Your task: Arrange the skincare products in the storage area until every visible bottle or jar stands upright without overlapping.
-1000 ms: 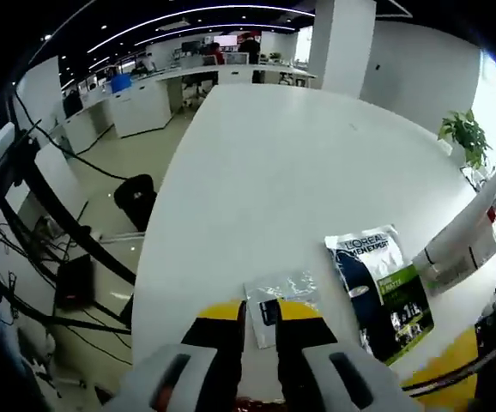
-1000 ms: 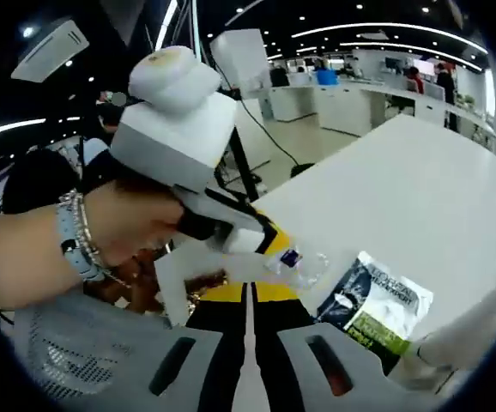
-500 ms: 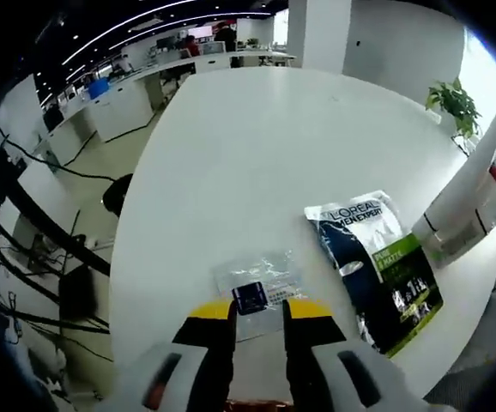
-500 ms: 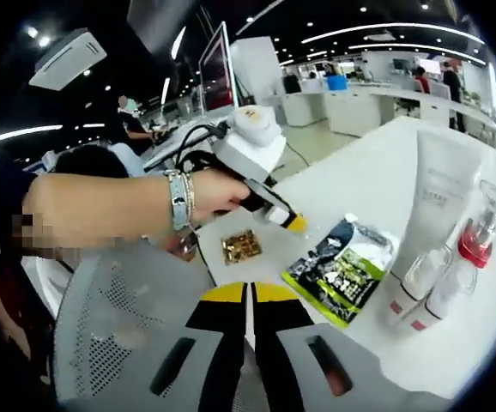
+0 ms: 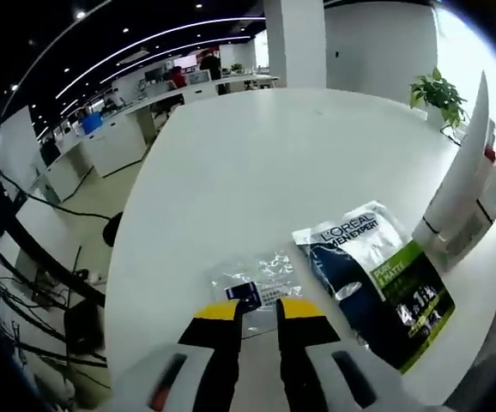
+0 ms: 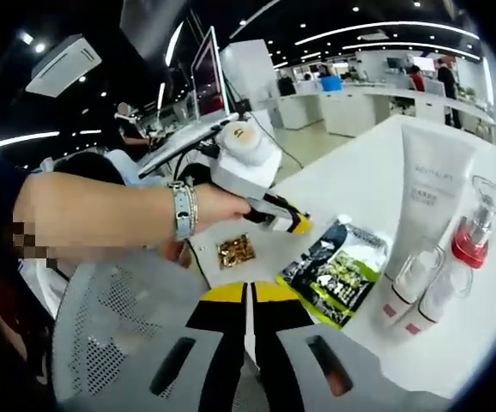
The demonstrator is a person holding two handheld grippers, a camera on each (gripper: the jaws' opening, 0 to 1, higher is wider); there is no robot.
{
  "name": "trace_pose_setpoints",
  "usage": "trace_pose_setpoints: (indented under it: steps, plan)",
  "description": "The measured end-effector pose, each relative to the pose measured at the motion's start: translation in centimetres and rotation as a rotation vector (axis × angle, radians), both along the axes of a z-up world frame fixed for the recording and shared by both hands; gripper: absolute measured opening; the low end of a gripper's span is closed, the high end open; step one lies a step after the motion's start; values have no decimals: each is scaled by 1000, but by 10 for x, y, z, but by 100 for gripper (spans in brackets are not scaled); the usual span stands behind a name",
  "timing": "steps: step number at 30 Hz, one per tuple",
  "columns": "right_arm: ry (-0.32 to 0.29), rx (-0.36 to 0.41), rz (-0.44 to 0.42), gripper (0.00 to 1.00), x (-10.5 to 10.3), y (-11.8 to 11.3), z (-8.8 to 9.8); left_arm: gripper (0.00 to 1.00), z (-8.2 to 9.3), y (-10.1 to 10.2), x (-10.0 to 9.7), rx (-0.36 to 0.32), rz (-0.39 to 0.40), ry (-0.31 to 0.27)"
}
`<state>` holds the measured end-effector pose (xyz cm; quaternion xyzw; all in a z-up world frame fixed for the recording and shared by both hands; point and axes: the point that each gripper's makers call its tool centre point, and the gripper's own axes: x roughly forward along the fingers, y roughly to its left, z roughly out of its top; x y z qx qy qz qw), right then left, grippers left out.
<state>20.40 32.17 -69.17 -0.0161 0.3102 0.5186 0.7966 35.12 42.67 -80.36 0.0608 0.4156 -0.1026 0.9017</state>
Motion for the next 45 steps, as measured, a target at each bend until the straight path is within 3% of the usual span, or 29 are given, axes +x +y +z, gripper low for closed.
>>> trace_pose_setpoints:
  steps: [5, 15, 18, 20, 22, 25, 33, 38, 45]
  plan:
    - [7, -11, 8, 1, -2, -1, -3, 17, 1, -2, 4, 5, -16, 1]
    - [29, -22, 11, 1, -3, -1, -7, 17, 0, -1, 0, -10, 37, 2]
    - [26, -23, 12, 1, -3, -1, -7, 20, 0, -1, -5, -47, 52, 41]
    - [21, -22, 7, 1, -3, -1, -7, 24, 1, 0, -11, -84, 96, 104]
    - [23, -21, 5, 1, -3, -1, -7, 28, 6, -2, -11, -100, 85, 113]
    - [31, -22, 10, 1, -5, 0, -8, 35, 19, 0, -11, -83, 71, 76]
    - [28, -30, 22, 1, -8, 2, -10, 36, 56, 10, -15, -128, 113, 22]
    - [30, -37, 28, 1, -10, 1, -12, 38, 70, 10, -33, -133, 63, 22]
    - [27, -51, 48, 1, -14, 4, -15, 45, 66, 23, -65, -68, -2, 65]
